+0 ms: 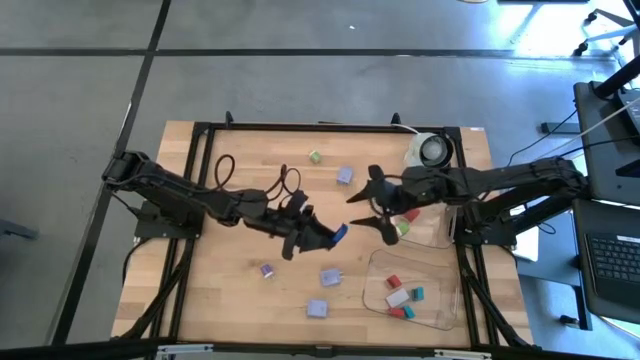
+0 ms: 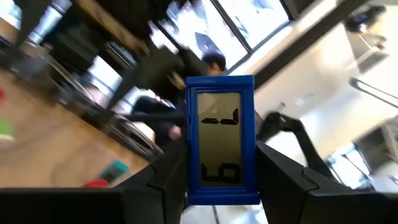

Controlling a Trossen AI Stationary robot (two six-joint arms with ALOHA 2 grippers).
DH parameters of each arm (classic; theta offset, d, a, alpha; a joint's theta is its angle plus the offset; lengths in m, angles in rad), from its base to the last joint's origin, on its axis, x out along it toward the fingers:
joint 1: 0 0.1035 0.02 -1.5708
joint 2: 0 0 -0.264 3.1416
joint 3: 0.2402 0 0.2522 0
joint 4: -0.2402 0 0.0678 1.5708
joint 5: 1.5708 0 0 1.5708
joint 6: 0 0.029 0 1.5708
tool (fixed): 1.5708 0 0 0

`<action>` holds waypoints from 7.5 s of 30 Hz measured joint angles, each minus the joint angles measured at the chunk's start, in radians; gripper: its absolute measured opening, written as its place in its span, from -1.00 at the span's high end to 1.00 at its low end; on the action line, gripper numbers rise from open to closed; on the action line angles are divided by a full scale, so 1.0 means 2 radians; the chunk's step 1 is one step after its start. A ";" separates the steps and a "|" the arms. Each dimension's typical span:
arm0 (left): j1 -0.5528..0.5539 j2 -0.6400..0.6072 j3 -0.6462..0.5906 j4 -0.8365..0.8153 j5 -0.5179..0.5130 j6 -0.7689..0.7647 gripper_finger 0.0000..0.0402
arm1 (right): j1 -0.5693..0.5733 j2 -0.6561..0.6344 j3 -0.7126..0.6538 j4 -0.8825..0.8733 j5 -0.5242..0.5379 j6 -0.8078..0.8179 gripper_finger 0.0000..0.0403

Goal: Pick & Place Office items
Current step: Put the dark blue digital timer into the bottom transparent bin, then put the dark blue charger adapter into the top transparent bin

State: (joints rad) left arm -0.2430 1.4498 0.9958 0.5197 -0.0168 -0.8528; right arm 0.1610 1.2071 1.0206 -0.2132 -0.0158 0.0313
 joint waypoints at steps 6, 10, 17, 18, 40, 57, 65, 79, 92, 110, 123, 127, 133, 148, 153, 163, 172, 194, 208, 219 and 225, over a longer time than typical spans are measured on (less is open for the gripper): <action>-0.013 0.000 0.000 -0.025 0.012 0.000 0.20 | 0.000 -0.004 0.000 0.055 -0.069 -0.039 -0.27; -0.012 0.001 0.000 -0.030 -0.009 0.000 0.22 | 0.002 0.001 0.000 0.091 -0.113 -0.031 -0.27; 0.001 0.018 0.000 -0.020 -0.012 0.000 0.21 | 0.007 0.017 0.000 0.116 -0.114 -0.015 -0.27; 0.003 0.023 0.000 -0.014 -0.012 -0.002 0.21 | 0.009 0.021 0.000 0.124 -0.114 -0.019 -0.27; 0.034 0.051 0.000 0.056 0.037 -0.031 0.17 | 0.016 0.036 0.000 0.139 -0.128 -0.050 0.51; 0.056 0.044 0.000 0.054 0.075 -0.011 -0.20 | 0.008 -0.005 0.011 0.046 -0.128 0.039 0.67; 0.083 0.037 0.000 0.051 0.086 0.005 -0.20 | 0.023 -0.051 0.058 -0.232 -0.129 0.170 0.67; 0.110 0.037 0.000 -0.032 0.136 0.005 -0.19 | 0.198 -0.041 0.015 -0.376 -0.035 0.413 0.68; 0.117 0.037 0.000 -0.064 0.206 0.026 -0.06 | 0.283 0.041 -0.060 -0.287 0.015 0.516 0.67; 0.064 0.037 0.000 -0.064 0.122 -0.014 0.05 | 0.283 0.160 -0.060 -0.284 0.043 0.451 0.67; 0.007 0.037 0.000 -0.081 0.137 0.004 -0.03 | 0.280 0.160 -0.060 -0.260 0.039 0.491 0.16; -0.010 0.037 0.000 -0.170 0.140 0.048 -0.10 | 0.273 0.154 -0.045 -0.266 0.019 0.506 -0.05; -0.020 0.037 0.000 -0.358 0.135 0.099 -0.19 | 0.265 0.128 0.016 -0.301 0.028 0.458 -0.21; -0.082 0.037 -0.003 -0.559 0.116 0.428 -0.14 | 0.250 0.040 0.195 -0.427 0.336 0.347 -0.23; -0.104 0.038 -0.020 -0.574 0.089 0.529 -0.14 | 0.250 0.035 0.243 -0.414 0.370 0.371 -0.23; -0.113 0.040 -0.069 -0.562 0.002 0.594 -0.14 | 0.250 0.038 0.259 -0.360 0.350 0.372 -0.23; -0.118 0.040 -0.098 -0.485 0.005 0.577 -0.14 | 0.250 0.043 0.259 -0.360 0.248 0.373 -0.23; -0.118 0.040 -0.168 -0.354 0.005 0.564 -0.12 | 0.250 0.043 0.259 -0.360 0.172 0.364 -0.23; -0.108 0.040 -0.169 -0.313 0.002 0.501 0.37 | 0.250 0.043 0.258 -0.353 0.196 0.345 -0.23; -0.078 0.030 -0.169 -0.022 -0.143 0.377 0.37 | 0.250 0.043 0.258 -0.342 0.197 0.345 -0.23; -0.069 0.029 -0.169 0.151 -0.218 0.405 0.37 | 0.250 0.043 0.258 -0.342 0.267 0.324 -0.23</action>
State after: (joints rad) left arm -0.3812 1.5085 0.6586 0.8211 -0.4523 -0.0426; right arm 0.6617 1.2930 1.5372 -0.8965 0.5186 0.6786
